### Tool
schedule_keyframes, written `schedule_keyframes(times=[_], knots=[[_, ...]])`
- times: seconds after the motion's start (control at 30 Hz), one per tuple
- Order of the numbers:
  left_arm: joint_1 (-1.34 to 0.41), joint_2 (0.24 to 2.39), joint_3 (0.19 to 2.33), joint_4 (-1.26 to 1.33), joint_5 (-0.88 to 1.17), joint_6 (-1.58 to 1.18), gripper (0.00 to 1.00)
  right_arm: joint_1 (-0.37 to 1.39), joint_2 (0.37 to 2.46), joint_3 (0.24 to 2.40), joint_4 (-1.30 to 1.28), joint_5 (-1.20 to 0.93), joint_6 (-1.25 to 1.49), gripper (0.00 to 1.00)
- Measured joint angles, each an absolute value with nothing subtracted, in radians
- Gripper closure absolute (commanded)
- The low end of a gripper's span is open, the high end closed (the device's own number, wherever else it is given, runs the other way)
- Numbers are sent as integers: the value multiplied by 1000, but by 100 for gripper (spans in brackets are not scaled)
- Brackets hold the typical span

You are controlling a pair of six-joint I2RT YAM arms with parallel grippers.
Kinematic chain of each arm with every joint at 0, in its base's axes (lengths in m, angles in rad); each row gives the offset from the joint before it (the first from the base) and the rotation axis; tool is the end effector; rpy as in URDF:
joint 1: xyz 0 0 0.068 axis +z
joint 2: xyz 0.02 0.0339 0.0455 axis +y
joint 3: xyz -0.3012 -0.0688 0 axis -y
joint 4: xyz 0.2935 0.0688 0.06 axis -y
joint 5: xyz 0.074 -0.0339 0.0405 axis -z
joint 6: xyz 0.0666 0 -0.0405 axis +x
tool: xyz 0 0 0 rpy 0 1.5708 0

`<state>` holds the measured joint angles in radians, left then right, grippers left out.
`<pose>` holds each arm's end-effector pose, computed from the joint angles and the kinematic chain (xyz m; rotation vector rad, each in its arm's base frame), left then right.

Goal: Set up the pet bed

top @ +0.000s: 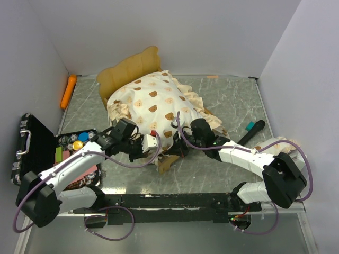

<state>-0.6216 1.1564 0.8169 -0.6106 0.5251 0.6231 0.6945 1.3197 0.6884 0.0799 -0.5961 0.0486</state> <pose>0.2017 -0.1855 0.2410 1.5978 1.8653 -0.6571 0.2277 0.2383 0.2128 -1.0421 1.9398 1.0616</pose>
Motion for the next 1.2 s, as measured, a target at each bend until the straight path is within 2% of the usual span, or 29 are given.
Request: schedule_keyframes(times=[0.43, 0.47, 0.6, 0.67, 0.73, 0.97, 1.2], knots=[[-591, 1042, 796, -531, 80, 529, 99, 699, 1248, 774, -139, -738, 102, 100], [-583, 1036, 794, -543, 78, 529, 95, 701, 1248, 784, -149, -752, 108, 100], [-564, 1008, 794, -644, 232, 561, 51, 704, 1253, 813, -171, -793, 115, 100], [-570, 999, 793, -677, 341, 586, 40, 704, 1265, 827, -176, -803, 113, 100], [-585, 995, 785, -676, 414, 589, 36, 704, 1278, 832, -175, -807, 111, 100], [-669, 1003, 703, -532, 475, 591, 37, 704, 1308, 830, -173, -806, 111, 100], [-678, 1026, 669, -405, 470, 612, 43, 704, 1308, 828, -155, -806, 111, 100]])
